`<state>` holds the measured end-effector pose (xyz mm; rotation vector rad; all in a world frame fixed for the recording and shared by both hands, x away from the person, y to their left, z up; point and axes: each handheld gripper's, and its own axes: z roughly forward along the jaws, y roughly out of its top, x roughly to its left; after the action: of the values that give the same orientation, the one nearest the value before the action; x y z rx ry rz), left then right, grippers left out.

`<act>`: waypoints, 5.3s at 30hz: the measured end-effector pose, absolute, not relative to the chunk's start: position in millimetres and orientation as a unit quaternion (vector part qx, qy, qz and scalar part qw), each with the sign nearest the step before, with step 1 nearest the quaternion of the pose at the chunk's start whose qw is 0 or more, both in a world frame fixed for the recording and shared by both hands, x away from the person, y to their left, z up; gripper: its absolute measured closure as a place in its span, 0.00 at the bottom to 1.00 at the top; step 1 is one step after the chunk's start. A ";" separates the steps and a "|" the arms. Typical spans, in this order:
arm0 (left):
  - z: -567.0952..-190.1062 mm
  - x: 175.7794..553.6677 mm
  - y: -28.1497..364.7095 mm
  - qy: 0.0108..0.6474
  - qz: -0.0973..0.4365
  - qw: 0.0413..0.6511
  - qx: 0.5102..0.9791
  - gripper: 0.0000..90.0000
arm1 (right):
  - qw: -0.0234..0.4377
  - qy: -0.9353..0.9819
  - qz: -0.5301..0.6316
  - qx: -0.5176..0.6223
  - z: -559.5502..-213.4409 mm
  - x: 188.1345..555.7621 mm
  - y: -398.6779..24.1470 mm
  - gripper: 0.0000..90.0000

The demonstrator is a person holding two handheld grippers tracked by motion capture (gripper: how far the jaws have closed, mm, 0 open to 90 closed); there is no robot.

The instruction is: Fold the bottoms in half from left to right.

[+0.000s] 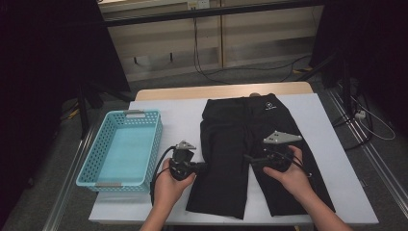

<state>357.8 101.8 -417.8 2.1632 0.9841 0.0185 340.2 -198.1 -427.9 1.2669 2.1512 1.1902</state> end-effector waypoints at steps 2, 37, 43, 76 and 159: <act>-417.6 357.6 99.7 0.381 0.003 0.375 0.845 1.00 | 0.188 0.763 0.422 0.452 -428.1 345.4 -194.8 0.17; -423.6 355.6 83.9 0.365 -0.010 0.389 0.846 1.00 | 0.184 0.769 0.426 0.440 -435.4 390.6 -134.1 0.14; -423.3 353.3 80.5 0.361 -0.010 0.391 0.847 1.00 | 0.182 0.770 0.428 0.436 -436.6 392.0 -129.7 0.14; -416.2 352.0 73.2 0.337 0.003 0.412 0.847 1.00 | 0.121 0.796 0.404 0.433 -454.4 425.4 -87.5 0.70; -359.0 374.7 -25.3 0.226 0.028 0.521 0.823 0.33 | 0.334 0.622 0.400 0.584 -333.1 447.6 -296.2 0.45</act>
<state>374.7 -25.3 -359.0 1.9719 0.5420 0.0669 447.6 -296.2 -333.1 1.5250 1.6236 1.0431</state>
